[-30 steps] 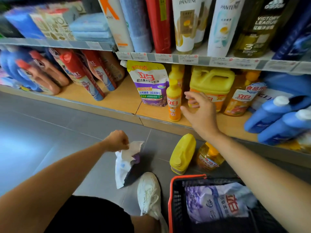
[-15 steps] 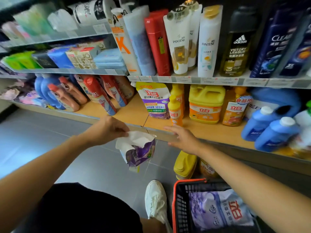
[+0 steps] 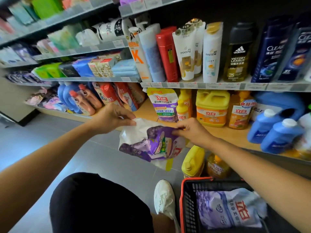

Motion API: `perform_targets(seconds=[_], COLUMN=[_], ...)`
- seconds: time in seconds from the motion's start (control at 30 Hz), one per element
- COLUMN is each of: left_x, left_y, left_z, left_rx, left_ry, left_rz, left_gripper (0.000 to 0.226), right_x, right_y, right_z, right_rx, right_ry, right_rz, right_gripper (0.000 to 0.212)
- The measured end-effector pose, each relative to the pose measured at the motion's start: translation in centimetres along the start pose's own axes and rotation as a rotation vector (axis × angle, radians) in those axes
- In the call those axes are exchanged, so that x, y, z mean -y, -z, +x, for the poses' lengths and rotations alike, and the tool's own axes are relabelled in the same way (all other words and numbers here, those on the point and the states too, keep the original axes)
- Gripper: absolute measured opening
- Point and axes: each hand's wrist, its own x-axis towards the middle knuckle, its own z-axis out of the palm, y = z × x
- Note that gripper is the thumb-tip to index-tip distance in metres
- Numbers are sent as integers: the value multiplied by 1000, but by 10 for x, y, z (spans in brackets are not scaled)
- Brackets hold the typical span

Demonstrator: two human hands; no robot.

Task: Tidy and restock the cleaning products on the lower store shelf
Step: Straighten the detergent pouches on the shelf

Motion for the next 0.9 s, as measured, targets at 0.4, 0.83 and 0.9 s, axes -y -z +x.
perform_targets(seconds=[0.4,0.83,0.9], left_x=[-39,-49,-42], left_y=[-82,-163,-164], left_z=[20,36,33], left_rx=[188,-179,-162], left_ry=[76,-125,-87], left_rz=[-133,-115,-181], left_gripper=[52,20,19], right_x=[56,33,17], right_y=[59,84,96], right_z=[14,-34,-51], right_rx=[187,180,58], right_ry=[91,-32,-3], right_rz=[-851,-796,-810], right_gripper=[23,36,63])
